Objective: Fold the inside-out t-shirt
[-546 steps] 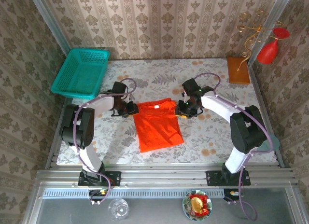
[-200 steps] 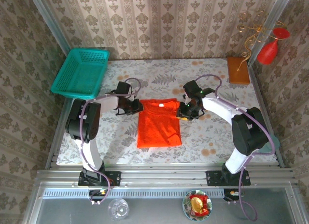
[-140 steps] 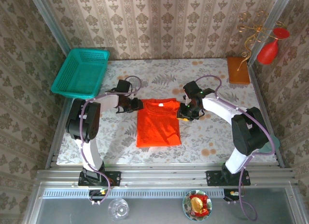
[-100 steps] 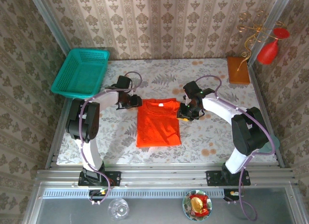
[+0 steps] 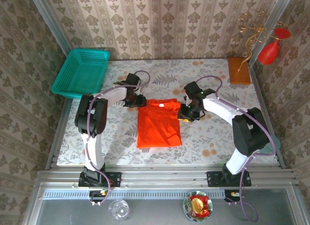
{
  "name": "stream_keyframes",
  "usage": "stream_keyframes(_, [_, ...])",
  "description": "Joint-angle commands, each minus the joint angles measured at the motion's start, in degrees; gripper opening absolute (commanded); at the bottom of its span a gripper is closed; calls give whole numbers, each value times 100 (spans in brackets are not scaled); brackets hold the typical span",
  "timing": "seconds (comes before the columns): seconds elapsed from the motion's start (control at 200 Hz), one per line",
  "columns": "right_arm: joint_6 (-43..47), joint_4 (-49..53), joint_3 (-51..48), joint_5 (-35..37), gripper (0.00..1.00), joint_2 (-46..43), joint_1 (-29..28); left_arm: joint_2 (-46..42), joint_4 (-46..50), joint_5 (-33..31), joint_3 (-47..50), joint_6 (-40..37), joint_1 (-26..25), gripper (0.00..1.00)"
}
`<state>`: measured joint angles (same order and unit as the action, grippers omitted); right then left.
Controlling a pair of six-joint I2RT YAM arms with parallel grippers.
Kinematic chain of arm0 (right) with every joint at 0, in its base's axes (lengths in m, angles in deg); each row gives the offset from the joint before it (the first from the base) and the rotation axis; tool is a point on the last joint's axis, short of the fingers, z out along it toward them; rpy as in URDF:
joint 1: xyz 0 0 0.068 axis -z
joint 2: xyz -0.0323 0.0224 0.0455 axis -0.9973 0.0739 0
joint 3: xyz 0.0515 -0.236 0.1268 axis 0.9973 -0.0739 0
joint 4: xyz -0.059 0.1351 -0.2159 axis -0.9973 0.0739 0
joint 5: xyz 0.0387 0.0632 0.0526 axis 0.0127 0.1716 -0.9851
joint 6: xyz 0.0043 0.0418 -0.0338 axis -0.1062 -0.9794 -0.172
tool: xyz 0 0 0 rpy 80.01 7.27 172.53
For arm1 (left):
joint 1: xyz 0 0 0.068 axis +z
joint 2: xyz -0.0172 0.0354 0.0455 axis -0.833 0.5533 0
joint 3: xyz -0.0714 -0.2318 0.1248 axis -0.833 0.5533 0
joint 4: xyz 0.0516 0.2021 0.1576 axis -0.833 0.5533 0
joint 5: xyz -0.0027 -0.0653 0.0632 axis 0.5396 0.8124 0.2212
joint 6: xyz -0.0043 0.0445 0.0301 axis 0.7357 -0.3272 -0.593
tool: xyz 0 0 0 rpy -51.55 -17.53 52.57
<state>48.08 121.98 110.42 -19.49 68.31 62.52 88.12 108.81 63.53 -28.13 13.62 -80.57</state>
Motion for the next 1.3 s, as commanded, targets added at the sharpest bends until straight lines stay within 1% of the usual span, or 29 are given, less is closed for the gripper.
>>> stream_keyframes(0.0, [97, 205, -80, 51, 27, -90, 4, 292, 578, -348, -133, -101, -121, 44])
stream_keyframes(0.17, [95, 196, -113, 69, 27, -139, 4, 330, 833, -682, -254, -127, -167, 45])
stream_keyframes(0.275, [89, 200, -119, 73, 27, -156, 4, 114, 822, -806, -218, -87, -168, 45])
stream_keyframes(0.42, [78, 201, -157, 73, 27, -199, 0, -324, 738, -999, -138, -25, -168, 55])
stream_keyframes(0.475, [72, 196, -168, 69, 27, -208, 4, -414, 714, -995, -116, 9, -168, 59])
stream_keyframes(0.53, [64, 196, -185, 77, 27, -209, 4, -461, 678, -938, -95, 30, -161, 60])
stream_keyframes(0.735, [27, 169, -207, 77, 27, -235, -6, -351, 686, -653, 24, 182, -167, 60])
stream_keyframes(0.875, [18, 169, -216, 86, 27, -231, -5, -206, 398, -307, 244, 324, -167, 59])
stream_keyframes(0.99, [18, 160, -242, 86, 27, -244, -5, -40, 257, -255, 255, 339, -167, 55])
stream_keyframes(1.075, [23, 152, -264, 86, 27, -235, -5, 109, 302, -363, 162, 322, -165, 49])
stream_keyframes(1.085, [19, 152, -270, 86, 27, -231, -5, 131, 328, -389, 145, 313, -290, 49])
stream_keyframes(1.11, [18, 152, -278, 86, 27, -230, -5, 170, 355, -459, 116, 300, -349, 47])
stream_keyframes(1.295, [1, 99, -322, 60, 27, -203, -5, 418, 594, -824, -89, 168, -524, 39])
